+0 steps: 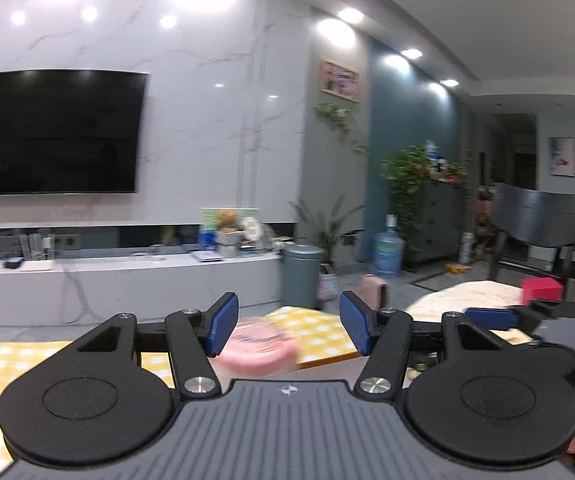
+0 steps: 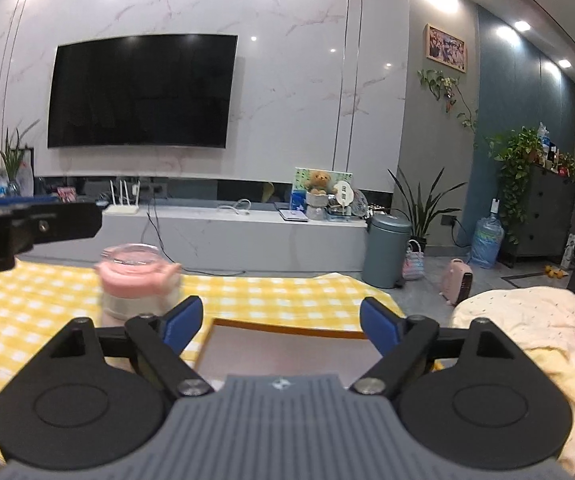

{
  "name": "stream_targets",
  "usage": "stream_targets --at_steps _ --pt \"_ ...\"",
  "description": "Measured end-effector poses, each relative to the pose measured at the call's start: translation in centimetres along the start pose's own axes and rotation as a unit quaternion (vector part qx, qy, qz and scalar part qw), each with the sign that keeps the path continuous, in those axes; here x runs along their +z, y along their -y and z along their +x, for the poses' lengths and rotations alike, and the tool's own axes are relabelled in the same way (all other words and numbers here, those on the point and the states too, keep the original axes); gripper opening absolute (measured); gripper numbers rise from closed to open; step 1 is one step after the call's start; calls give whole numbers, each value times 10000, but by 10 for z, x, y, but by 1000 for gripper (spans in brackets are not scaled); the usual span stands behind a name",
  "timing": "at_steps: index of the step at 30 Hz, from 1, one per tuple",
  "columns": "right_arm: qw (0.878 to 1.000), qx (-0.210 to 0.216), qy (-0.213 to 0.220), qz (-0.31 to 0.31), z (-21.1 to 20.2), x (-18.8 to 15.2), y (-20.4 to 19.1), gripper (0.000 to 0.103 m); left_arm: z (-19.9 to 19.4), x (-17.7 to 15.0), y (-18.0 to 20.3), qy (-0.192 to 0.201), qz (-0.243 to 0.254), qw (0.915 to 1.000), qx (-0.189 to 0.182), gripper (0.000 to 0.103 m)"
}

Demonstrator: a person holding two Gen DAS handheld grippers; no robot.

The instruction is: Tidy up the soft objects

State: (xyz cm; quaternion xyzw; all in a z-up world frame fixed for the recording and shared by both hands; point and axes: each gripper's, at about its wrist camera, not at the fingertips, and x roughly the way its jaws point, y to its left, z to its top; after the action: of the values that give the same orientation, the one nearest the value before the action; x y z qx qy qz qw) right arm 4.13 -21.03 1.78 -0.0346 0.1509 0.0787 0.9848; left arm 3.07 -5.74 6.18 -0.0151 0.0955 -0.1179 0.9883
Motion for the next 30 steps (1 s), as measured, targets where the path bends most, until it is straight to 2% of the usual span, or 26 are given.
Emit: stream_targets --at_steps 6,12,18,20,22,25,30 --pt "9998 33 -21 212 -12 -11 -30 86 -15 -14 -16 -157 44 9992 360 69" --pt "9996 5 -86 260 -23 -25 -50 89 -38 -32 -30 -365 -78 9963 773 86" --pt "9992 65 -354 186 -33 -49 -69 94 -50 -54 -44 -809 -217 9886 1251 87" --pt "9987 121 -464 142 -34 -57 -71 94 -51 -60 -44 -963 -269 9858 1350 91" --pt "9984 129 -547 98 -36 -65 -75 95 -50 -65 -47 -1193 -369 9819 1425 98" --pt "9976 83 -694 24 -38 -76 -78 95 -49 -77 -48 -1473 -442 9772 1461 98" --pt "9959 -159 -879 111 -44 -91 -71 95 -51 -88 -40 -1694 -343 9755 1360 98"
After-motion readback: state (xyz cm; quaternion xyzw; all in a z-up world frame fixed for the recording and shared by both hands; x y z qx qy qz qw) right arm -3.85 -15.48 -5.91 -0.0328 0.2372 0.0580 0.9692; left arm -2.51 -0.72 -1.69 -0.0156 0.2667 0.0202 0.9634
